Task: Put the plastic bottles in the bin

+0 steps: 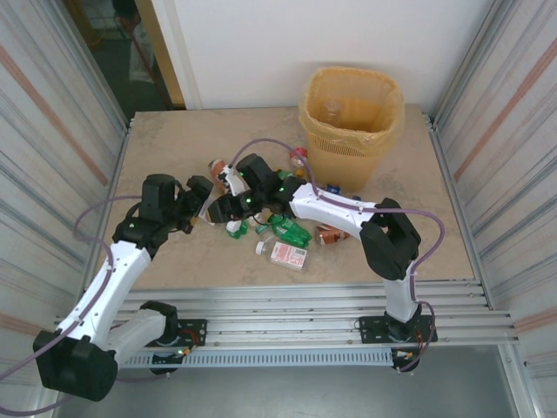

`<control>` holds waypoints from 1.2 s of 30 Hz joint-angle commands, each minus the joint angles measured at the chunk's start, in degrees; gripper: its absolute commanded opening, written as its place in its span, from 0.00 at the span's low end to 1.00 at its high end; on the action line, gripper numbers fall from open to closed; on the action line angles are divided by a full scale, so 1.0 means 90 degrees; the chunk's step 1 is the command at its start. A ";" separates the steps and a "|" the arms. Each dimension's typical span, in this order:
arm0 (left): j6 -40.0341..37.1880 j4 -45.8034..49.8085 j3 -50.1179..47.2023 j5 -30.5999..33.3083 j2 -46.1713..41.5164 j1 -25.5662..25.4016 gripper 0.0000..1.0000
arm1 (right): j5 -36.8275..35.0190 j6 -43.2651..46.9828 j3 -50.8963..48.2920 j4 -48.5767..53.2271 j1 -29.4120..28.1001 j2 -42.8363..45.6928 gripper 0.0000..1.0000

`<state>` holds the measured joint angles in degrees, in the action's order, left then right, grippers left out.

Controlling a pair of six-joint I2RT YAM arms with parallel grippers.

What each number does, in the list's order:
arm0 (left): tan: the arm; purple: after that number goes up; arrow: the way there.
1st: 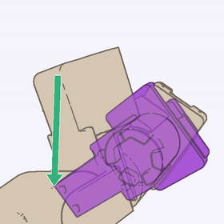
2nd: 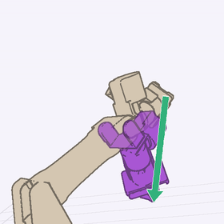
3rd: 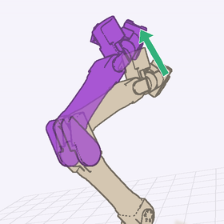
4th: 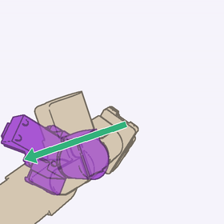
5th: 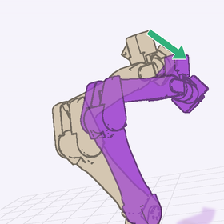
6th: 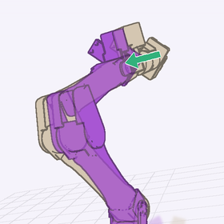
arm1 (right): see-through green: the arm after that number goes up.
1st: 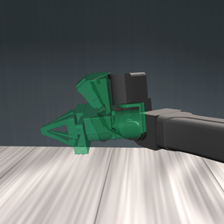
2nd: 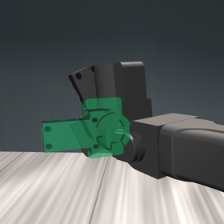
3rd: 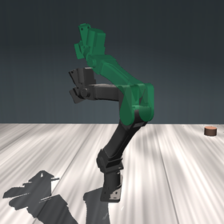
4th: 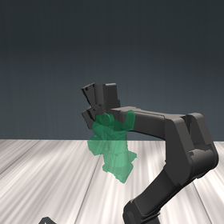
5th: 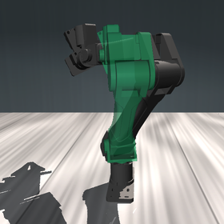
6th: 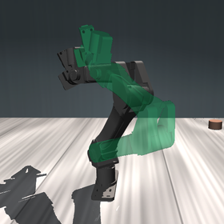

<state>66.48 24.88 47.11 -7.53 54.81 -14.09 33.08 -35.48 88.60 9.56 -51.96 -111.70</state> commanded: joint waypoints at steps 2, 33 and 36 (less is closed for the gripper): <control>-0.0617 -0.0335 0.0029 0.0234 -0.0392 0.0031 0.99 | 0.0024 -0.0123 -0.0285 -0.0105 0.0191 0.0474 0.25; -0.2465 -0.0443 -0.1129 0.1179 -0.2252 0.0040 0.99 | -0.1578 0.1305 0.0826 0.2357 0.2408 0.3134 0.21; -0.2450 -0.0423 -0.1162 0.1151 -0.2232 0.0033 0.99 | -0.1517 0.1312 0.1216 0.2617 0.2841 0.3064 0.21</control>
<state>45.63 21.15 37.56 3.03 34.65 -14.09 19.44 -25.69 96.29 30.06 -28.67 -85.01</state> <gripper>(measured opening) 0.989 0.448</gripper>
